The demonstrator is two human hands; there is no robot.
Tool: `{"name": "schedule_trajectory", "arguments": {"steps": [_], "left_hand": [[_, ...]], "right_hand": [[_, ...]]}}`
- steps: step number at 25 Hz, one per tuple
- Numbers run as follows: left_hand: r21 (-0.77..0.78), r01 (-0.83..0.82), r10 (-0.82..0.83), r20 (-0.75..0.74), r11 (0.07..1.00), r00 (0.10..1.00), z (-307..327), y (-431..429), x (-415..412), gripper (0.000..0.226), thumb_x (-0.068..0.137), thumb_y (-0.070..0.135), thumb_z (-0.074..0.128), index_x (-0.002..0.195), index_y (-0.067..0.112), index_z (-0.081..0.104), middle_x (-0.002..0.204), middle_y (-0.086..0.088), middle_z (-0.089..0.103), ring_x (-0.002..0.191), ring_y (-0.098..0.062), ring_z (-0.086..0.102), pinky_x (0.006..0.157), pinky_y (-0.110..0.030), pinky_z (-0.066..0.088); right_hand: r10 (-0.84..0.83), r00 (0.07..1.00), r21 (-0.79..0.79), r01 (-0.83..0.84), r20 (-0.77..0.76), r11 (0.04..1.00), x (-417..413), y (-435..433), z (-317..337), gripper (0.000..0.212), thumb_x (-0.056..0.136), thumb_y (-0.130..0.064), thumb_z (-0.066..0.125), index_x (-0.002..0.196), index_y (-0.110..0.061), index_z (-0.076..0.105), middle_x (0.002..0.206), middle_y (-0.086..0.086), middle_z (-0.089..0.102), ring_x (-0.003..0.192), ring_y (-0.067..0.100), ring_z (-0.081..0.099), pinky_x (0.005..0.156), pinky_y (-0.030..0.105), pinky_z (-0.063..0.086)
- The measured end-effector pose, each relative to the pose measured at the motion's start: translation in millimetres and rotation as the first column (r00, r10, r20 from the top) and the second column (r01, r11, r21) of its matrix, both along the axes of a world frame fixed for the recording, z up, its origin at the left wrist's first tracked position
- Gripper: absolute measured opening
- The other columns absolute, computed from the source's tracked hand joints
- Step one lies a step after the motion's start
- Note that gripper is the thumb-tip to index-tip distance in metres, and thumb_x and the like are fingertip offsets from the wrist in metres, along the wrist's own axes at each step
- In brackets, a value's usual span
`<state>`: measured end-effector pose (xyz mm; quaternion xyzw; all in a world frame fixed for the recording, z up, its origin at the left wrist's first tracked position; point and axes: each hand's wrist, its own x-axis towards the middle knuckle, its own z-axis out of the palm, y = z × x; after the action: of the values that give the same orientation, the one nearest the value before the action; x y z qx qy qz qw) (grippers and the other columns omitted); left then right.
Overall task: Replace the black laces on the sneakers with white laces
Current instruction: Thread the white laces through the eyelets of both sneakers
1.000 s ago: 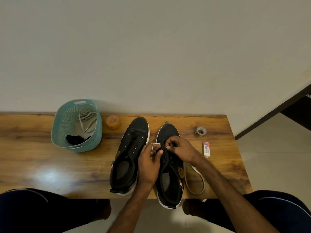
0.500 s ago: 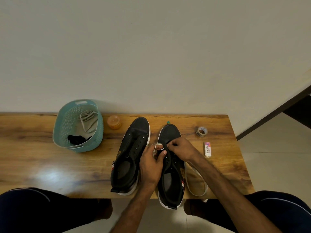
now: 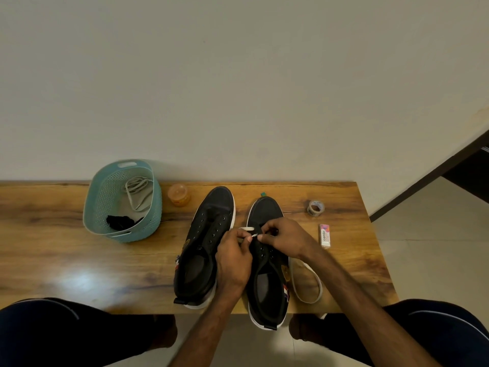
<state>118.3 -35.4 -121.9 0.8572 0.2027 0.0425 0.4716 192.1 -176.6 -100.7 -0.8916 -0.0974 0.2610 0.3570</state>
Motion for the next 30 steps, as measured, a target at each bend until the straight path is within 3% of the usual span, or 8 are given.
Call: {"name": "schedule_trajectory", "arguments": {"steps": [3,7,10,12,14,19,24,30], "left_hand": [[-0.062,-0.059,0.064,0.080,0.996,0.995,10,2,-14,0.006,0.097,0.016,0.056,0.097,0.021,0.060,0.097,0.009,0.063,0.092,-0.006,0.061,0.073,-0.015,0.044],[-0.407,-0.170,0.271,0.204,0.897,0.941,29,4,-31,0.012,0.099,0.012,0.053,0.108,0.017,0.060,0.109,0.008,0.069,0.104,-0.004,0.063,0.090,-0.023,0.049],[-0.051,-0.064,0.075,0.246,0.997,0.966,34,4,-30,0.023,0.100,0.018,0.052,0.121,0.024,0.057,0.115,0.016,0.061,0.106,0.004,0.056,0.086,-0.014,0.046],[0.271,0.125,-0.162,0.117,0.954,0.980,30,-1,-20,0.027,0.101,0.025,0.050,0.127,0.027,0.056,0.120,0.016,0.057,0.109,0.000,0.053,0.085,-0.019,0.046],[0.399,0.223,-0.224,-0.045,0.889,0.973,25,-6,-9,0.023,0.100,0.030,0.051,0.121,0.028,0.059,0.119,0.013,0.059,0.106,-0.006,0.055,0.081,-0.024,0.049],[0.349,0.188,-0.157,-0.116,0.918,0.981,26,-2,-7,0.007,0.096,0.026,0.057,0.100,0.028,0.062,0.101,0.014,0.061,0.095,-0.007,0.055,0.071,-0.026,0.046],[0.522,0.362,-0.214,-0.322,0.773,0.922,40,5,-28,0.017,0.098,0.030,0.054,0.113,0.023,0.057,0.110,0.005,0.061,0.098,-0.011,0.057,0.075,-0.027,0.049],[0.459,0.353,-0.259,-0.257,0.815,0.931,34,-15,11,0.019,0.099,0.025,0.053,0.117,0.018,0.054,0.117,0.000,0.057,0.097,-0.017,0.058,0.073,-0.030,0.050]], "right_hand": [[0.020,0.992,-0.090,-0.009,0.128,0.996,-3,2,2,0.015,0.086,-0.029,0.073,0.097,-0.018,0.073,0.088,-0.003,0.068,0.081,0.012,0.062,0.077,0.036,0.054],[0.023,0.970,-0.147,0.014,0.242,0.989,-9,5,-1,0.020,0.086,-0.033,0.072,0.102,-0.021,0.071,0.099,-0.003,0.058,0.089,0.012,0.055,0.079,0.035,0.052],[0.001,0.971,-0.128,0.030,0.238,0.991,-11,6,-2,0.019,0.085,-0.033,0.072,0.101,-0.022,0.071,0.099,-0.003,0.058,0.089,0.013,0.056,0.079,0.036,0.051],[0.012,0.971,-0.128,0.020,0.239,0.992,-10,6,-1,0.017,0.085,-0.032,0.073,0.098,-0.022,0.071,0.099,-0.002,0.059,0.087,0.013,0.058,0.079,0.037,0.052],[0.013,0.971,-0.128,0.019,0.240,0.992,-9,6,0,0.015,0.085,-0.031,0.073,0.097,-0.022,0.071,0.099,-0.002,0.060,0.087,0.014,0.059,0.079,0.038,0.053],[0.008,0.975,-0.111,0.018,0.223,0.994,-8,5,0,0.016,0.084,-0.030,0.074,0.097,-0.021,0.072,0.099,-0.002,0.063,0.086,0.013,0.061,0.080,0.039,0.054],[-0.001,0.981,-0.099,0.021,0.195,0.995,-8,7,7,0.021,0.083,-0.031,0.077,0.100,-0.020,0.072,0.095,-0.004,0.065,0.085,0.011,0.061,0.080,0.039,0.055],[-0.045,0.974,-0.296,0.110,0.221,0.949,-27,5,15,0.022,0.089,-0.039,0.066,0.096,-0.019,0.060,0.094,0.000,0.064,0.087,0.019,0.060,0.072,0.037,0.052]]}}
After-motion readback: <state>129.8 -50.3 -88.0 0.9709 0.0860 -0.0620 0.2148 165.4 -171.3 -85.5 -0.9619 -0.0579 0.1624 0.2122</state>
